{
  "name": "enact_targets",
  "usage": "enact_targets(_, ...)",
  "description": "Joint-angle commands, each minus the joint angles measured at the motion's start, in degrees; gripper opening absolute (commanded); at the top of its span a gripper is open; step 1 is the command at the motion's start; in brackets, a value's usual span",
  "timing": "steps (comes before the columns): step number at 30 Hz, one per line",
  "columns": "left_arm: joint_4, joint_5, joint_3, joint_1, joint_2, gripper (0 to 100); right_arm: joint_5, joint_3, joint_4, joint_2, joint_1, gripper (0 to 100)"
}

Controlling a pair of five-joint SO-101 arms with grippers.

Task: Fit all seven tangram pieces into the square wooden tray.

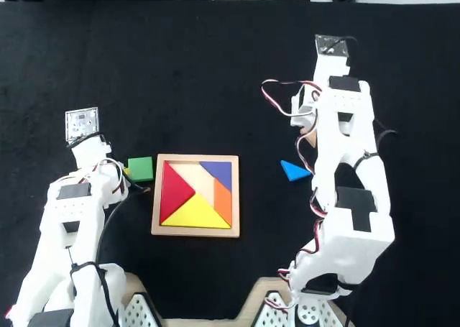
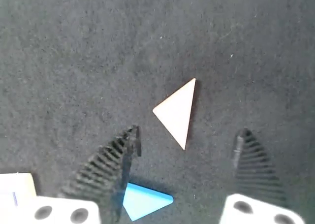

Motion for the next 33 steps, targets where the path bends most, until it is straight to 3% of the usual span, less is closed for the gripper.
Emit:
enact_targets(1,-0.7,-0.62,-0.31,0.75,-0.44,17,0.88,-1.27,-0.7,-1.36,-0.88,25.7)
enact_targets(7,-0.7,-0.62,-0.31,0.75,-0.44,17,0.79,-5.49,0.35,6.02,-1.05,25.2)
enact_targets(21,-0.7,-0.62,-0.31,0.75,-0.44,17,0.79,-32.31,14.51,24.13,-2.2,24.8)
enact_targets(33,-0.7,-0.62,-0.31,0.75,-0.44,17,0.88,-42.68,19.78,32.31,-1.67,24.8)
